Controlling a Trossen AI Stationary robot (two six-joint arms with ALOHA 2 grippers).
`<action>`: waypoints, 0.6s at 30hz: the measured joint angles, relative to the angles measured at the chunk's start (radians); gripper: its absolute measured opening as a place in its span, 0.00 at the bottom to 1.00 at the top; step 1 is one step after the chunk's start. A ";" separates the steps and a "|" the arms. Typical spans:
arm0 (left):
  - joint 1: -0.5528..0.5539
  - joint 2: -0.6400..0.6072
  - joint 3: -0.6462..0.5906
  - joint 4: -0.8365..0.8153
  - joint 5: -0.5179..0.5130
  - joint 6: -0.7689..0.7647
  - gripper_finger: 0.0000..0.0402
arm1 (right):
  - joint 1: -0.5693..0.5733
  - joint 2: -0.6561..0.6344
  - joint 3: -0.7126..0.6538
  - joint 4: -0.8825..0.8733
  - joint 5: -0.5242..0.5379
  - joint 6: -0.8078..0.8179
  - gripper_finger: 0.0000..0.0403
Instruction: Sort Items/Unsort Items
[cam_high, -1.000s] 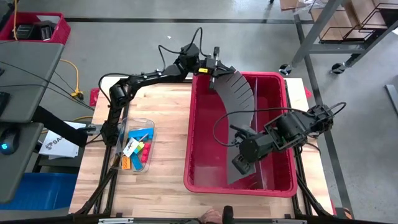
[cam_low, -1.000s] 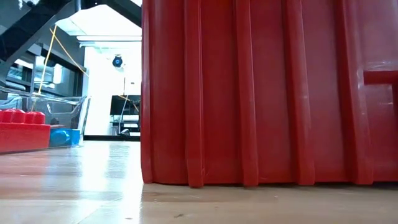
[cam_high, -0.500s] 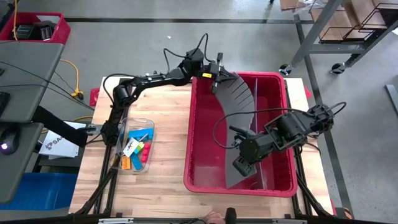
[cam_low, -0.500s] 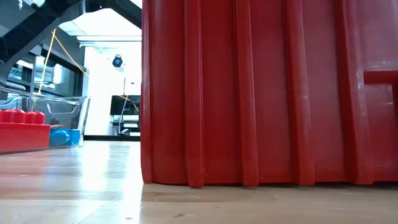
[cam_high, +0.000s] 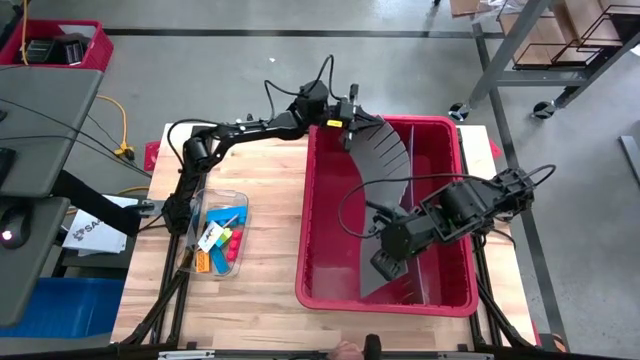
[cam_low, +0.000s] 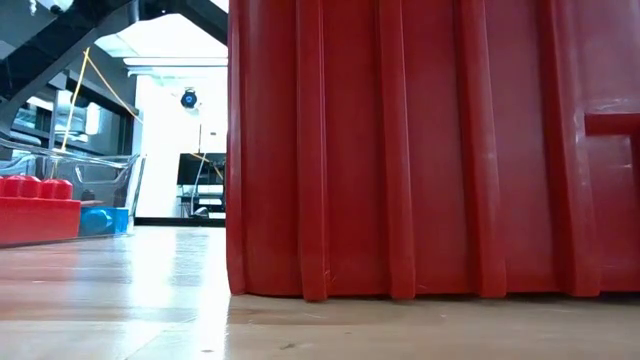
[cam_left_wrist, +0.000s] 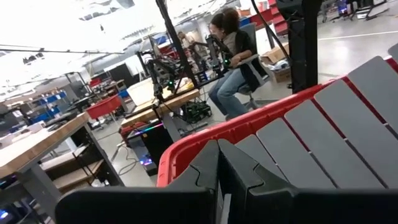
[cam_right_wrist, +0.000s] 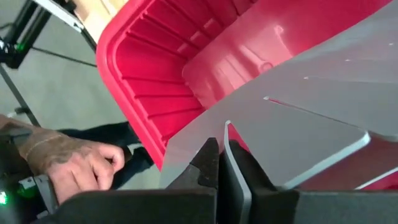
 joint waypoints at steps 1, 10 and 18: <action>-0.001 0.000 0.000 0.005 -0.001 -0.001 0.00 | 0.004 0.002 0.000 -0.001 0.001 -0.001 0.00; -0.002 0.000 0.000 0.059 -0.001 -0.047 0.00 | 0.039 -0.062 -0.186 0.002 -0.039 0.129 0.00; 0.005 0.000 0.000 0.078 0.005 -0.106 0.00 | 0.056 -0.186 -0.271 -0.001 0.026 0.279 0.00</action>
